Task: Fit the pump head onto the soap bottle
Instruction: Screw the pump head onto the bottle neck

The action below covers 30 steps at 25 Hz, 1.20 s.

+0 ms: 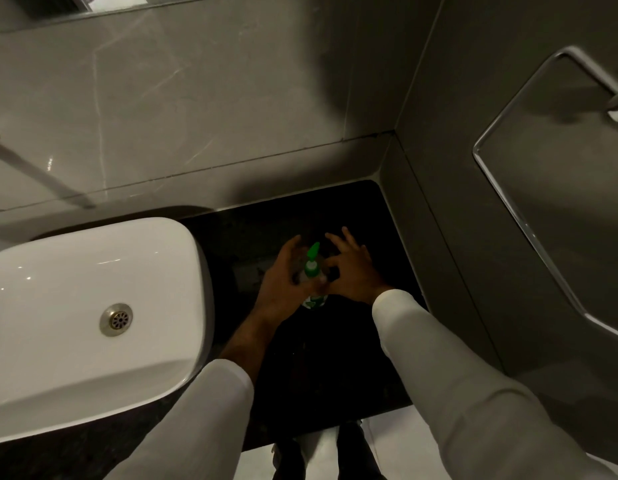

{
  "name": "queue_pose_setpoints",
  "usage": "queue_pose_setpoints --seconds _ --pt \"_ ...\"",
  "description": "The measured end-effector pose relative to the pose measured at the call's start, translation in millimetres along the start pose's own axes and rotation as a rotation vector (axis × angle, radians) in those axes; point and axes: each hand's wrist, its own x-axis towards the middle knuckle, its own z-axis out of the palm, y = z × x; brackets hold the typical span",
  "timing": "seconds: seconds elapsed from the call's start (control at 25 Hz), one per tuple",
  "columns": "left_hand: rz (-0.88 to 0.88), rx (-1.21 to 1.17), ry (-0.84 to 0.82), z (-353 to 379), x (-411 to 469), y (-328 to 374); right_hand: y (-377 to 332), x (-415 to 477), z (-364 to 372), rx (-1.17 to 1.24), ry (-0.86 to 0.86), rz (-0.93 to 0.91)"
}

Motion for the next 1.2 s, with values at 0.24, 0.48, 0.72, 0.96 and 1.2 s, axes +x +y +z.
queue_pose_setpoints --seconds 0.24,0.48,0.72,0.96,1.2 --pt "-0.032 0.178 0.132 2.7 6.4 10.1 -3.1 -2.6 0.0 0.01 0.007 -0.034" --pt "0.084 0.101 0.071 -10.7 2.3 14.3 -10.0 2.6 0.9 0.028 0.005 0.006" --pt "0.125 0.34 -0.097 -27.9 8.6 34.9 -10.6 1.8 2.8 0.009 0.015 -0.005" --pt "0.409 0.745 -0.129 -47.1 23.1 64.5 -12.2 -3.1 0.3 -0.037 0.026 -0.057" --pt "0.357 1.032 -0.337 -43.4 36.3 89.6 -16.0 -3.4 -3.7 -0.06 -0.001 -0.059"
